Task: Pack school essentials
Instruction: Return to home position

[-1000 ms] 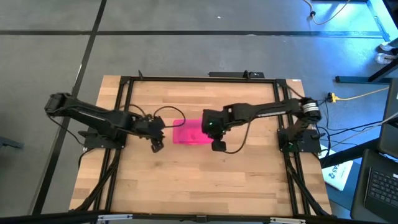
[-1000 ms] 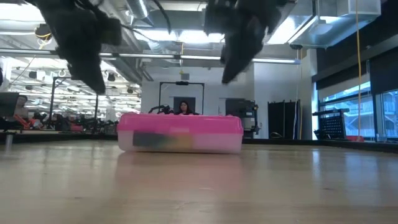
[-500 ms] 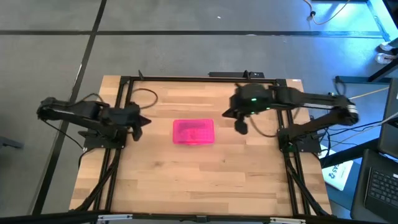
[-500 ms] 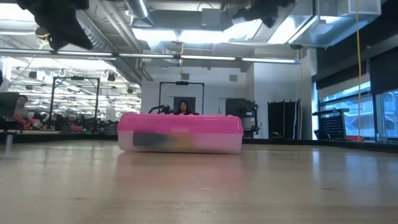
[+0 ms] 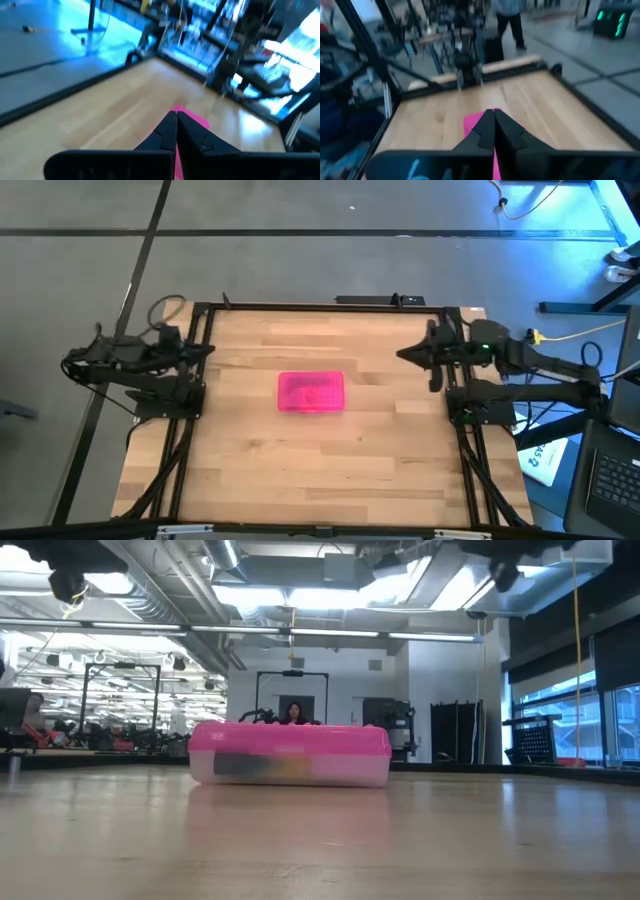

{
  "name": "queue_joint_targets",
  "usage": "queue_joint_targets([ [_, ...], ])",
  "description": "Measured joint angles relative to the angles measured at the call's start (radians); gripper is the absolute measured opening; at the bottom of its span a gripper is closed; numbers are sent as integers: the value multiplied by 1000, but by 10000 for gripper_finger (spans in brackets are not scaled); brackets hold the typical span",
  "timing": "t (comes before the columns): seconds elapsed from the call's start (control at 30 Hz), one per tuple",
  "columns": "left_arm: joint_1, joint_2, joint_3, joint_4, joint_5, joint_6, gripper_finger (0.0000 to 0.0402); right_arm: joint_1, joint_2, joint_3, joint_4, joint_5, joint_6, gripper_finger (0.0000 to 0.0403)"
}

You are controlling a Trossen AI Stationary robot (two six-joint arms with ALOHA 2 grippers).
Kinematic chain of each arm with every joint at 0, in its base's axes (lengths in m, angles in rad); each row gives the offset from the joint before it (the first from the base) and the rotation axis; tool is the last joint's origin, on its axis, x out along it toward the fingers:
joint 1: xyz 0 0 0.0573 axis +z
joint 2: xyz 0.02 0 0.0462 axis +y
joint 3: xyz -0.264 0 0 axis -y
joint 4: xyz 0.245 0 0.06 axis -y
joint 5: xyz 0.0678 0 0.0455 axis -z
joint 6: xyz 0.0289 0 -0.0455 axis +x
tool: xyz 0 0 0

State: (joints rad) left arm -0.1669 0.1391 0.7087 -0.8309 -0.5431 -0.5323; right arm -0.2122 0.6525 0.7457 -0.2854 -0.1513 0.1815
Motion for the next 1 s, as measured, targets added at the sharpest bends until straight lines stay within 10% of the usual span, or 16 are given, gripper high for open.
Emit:
queue_joint_targets([
  [0.77, 0, -136, -222, 210, -21, -15, 0, -48, -645, -336, 148, 32, 42, 0],
  [1.0, -1, -136, -349, 408, 8, 13, 0, -48, -639, -354, 130, 45, 30, 0],
])
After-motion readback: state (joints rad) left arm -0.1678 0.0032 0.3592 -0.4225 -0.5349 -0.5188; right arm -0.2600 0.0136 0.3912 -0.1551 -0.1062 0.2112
